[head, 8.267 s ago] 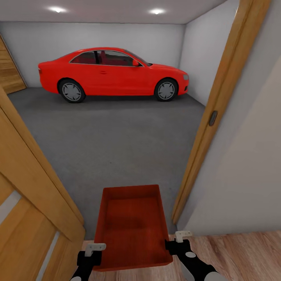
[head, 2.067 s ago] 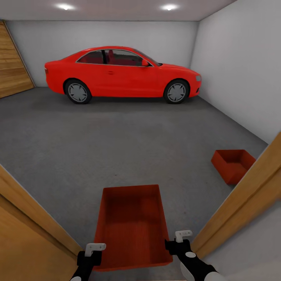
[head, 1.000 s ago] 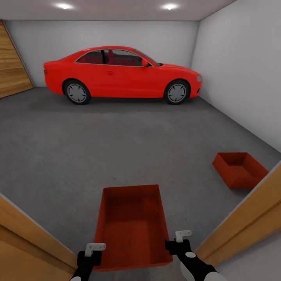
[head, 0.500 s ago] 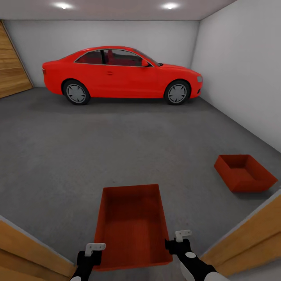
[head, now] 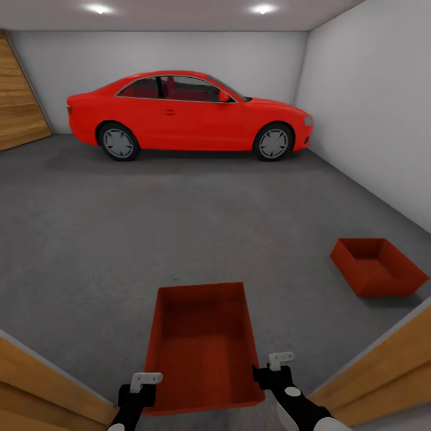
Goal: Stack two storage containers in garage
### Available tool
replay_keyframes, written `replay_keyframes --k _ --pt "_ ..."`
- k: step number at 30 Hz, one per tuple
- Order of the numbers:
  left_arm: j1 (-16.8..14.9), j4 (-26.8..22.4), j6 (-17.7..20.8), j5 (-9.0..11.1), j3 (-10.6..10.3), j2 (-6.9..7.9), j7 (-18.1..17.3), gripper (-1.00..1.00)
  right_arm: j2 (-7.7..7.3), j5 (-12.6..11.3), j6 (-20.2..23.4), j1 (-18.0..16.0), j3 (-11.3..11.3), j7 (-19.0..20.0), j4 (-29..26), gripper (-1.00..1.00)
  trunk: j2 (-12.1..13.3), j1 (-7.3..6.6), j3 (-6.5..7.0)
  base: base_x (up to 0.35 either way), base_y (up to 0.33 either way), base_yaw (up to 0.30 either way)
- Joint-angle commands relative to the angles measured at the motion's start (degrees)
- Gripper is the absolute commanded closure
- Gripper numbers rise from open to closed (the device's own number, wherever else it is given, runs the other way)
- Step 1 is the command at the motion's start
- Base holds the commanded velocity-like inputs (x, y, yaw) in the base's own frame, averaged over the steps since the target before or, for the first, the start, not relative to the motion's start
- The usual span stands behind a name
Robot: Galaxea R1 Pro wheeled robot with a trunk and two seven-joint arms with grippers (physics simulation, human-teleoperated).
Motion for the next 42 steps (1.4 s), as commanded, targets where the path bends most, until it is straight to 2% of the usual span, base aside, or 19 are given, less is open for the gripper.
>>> replay_keyframes --k 1,35,42 --pt "0.0 0.1 -0.2 -0.6 0.1 0.02 0.7 1.0 -0.18 0.1 -0.2 -0.1 -0.7 -0.8 0.0 1.0 0.0 -0.01 -0.04 0.0 0.0 0.132" --pt "0.0 0.1 -0.2 -0.6 0.1 0.02 0.7 1.0 -0.19 0.1 -0.2 -0.1 -0.7 -0.8 0.0 1.0 0.0 -0.01 -0.04 0.002 0.0 0.023" --pt "0.0 0.1 -0.2 -0.6 0.1 0.02 0.7 1.0 -0.19 0.1 -0.2 -0.1 -0.7 -0.8 0.0 1.0 0.0 -0.01 -0.04 0.218 0.0 0.0"
